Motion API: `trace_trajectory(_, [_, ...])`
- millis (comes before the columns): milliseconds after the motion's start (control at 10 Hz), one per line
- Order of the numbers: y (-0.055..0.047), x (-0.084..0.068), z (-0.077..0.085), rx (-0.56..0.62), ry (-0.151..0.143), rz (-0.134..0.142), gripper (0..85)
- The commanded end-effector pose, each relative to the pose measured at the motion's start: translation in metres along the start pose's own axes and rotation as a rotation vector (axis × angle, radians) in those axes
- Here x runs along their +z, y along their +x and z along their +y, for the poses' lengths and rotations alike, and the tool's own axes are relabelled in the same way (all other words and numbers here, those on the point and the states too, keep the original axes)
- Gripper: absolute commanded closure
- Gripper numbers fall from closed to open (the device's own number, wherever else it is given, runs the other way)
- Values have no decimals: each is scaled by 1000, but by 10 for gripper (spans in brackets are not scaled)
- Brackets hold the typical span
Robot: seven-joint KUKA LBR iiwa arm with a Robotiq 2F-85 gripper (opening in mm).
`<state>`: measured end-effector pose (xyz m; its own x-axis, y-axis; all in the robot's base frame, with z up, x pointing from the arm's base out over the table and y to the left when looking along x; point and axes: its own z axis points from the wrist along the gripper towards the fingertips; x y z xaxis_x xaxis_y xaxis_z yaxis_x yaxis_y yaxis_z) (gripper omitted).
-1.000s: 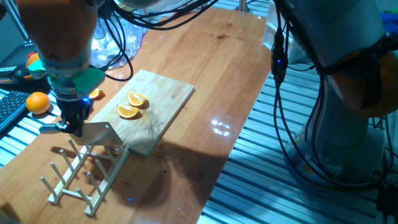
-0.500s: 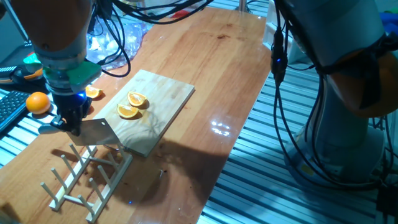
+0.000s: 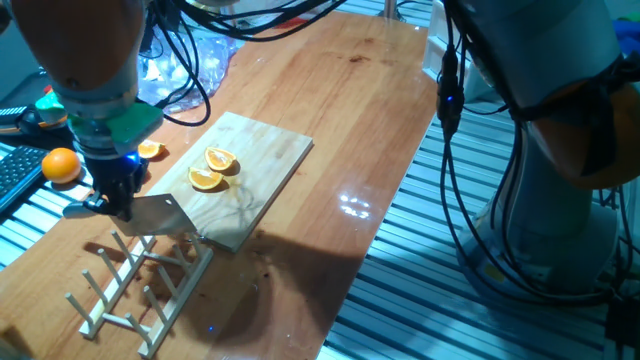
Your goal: Chop the orange
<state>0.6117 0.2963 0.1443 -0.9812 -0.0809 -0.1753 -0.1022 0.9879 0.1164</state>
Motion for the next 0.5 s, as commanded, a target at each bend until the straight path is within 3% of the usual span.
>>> trace_trajectory(0, [2, 2, 0, -2, 3, 2, 850])
trace_trajectory(100, [6, 5, -1, -7, 16, -1, 850])
trace_trajectory(400, [13, 15, -4, -9, 8, -3, 850])
